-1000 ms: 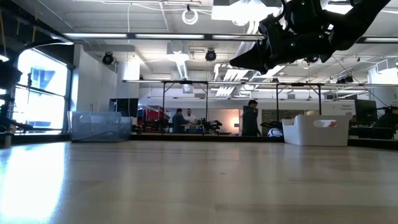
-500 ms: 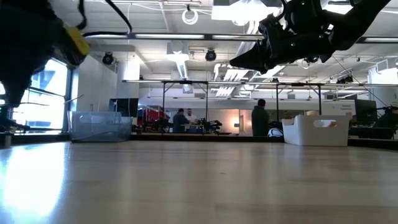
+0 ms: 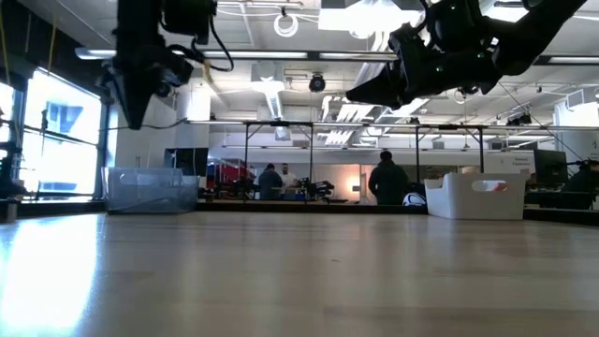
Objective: Sort silverware by color (type)
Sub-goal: Put the black fork into the black bin
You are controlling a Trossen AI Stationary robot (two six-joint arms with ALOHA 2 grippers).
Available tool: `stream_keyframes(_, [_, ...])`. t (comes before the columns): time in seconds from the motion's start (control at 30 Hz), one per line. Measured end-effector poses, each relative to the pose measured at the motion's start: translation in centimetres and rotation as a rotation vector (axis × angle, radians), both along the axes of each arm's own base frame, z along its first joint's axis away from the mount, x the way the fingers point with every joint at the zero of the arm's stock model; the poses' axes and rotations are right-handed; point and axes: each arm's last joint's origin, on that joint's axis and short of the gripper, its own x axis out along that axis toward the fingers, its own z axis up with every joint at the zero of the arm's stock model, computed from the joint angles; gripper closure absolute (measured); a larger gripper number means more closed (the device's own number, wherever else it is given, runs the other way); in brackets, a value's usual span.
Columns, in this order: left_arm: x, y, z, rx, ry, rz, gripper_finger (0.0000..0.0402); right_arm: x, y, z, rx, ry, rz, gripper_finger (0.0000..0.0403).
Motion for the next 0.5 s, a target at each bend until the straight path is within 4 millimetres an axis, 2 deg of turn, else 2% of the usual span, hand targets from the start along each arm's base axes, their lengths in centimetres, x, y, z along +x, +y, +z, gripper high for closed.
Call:
stream_keyframes(0.2, [-0.9,7.8,0.4,0.081,0.133,0.013,0.0401,-0.2,-0.6,0.0,-0.022,0.008,-0.017,0.0403])
stream_keyframes(0.33, [-0.5,12.5,0.6,0.136,0.14,0.021,0.0401,-0.5,-1.2,-0.1,-0.022,0.009,-0.03,0.0403])
stream_keyframes(0.5, [-0.1,17.0,-0.5,0.16,0.123,0.077,0.0401,-0.6,-1.4,-0.5,0.001,0.048,-0.026,0.0403])
